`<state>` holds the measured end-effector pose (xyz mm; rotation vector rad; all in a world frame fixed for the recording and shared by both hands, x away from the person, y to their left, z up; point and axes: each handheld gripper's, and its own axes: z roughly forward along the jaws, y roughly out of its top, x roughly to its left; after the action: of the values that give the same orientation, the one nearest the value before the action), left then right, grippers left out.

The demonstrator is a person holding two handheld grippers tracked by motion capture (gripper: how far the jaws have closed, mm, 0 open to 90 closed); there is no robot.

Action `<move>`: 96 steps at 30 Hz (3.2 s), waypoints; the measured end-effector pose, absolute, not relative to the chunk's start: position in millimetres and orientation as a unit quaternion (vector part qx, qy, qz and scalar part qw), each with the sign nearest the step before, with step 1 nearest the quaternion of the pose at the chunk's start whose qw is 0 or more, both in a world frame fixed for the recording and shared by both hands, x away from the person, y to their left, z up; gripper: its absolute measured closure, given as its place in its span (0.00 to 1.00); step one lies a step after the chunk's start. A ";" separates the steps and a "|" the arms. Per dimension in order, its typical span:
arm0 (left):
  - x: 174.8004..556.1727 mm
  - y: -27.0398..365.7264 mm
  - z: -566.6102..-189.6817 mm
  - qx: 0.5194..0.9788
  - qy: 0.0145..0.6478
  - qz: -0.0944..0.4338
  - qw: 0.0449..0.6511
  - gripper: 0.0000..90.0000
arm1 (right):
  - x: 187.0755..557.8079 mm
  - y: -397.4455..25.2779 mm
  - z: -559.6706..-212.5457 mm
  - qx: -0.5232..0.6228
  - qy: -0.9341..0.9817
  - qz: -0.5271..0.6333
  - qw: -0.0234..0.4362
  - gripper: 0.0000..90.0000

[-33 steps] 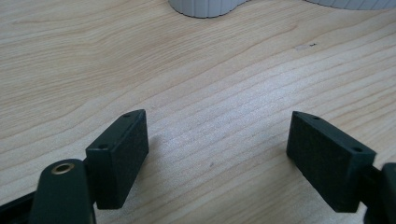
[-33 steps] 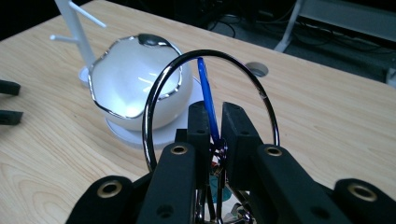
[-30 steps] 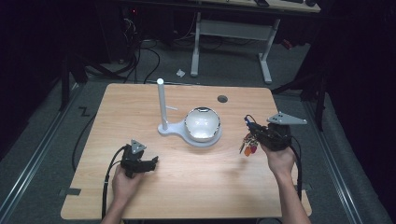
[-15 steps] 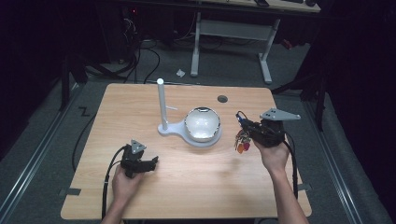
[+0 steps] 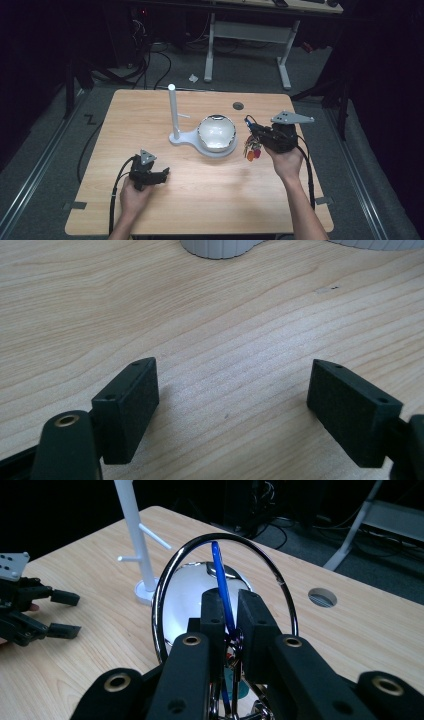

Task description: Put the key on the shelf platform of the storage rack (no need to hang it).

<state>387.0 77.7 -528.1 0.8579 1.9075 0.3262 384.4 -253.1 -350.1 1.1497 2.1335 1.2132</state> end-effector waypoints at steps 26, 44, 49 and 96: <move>386.7 77.7 -528.1 0.354 0.785 0.134 0.490 0.23 | 410.0 -217.7 -342.2 0.387 0.774 0.460 0.198 0.92; 387.0 77.8 -527.9 0.352 0.786 0.132 0.490 0.24 | 437.6 -190.7 -346.7 0.382 0.777 0.466 0.183 0.92; 387.0 77.3 -527.7 0.349 0.788 0.132 0.489 0.24 | 446.1 -183.7 -351.2 0.385 0.779 0.462 0.181 0.92; 387.0 77.8 -528.1 0.354 0.785 0.134 0.490 0.23 | 462.8 -173.4 -409.2 0.408 0.798 0.395 0.199 0.92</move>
<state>387.0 77.8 -528.1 0.8588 1.9068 0.3254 462.8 -173.4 -409.2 1.1422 2.2328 1.1053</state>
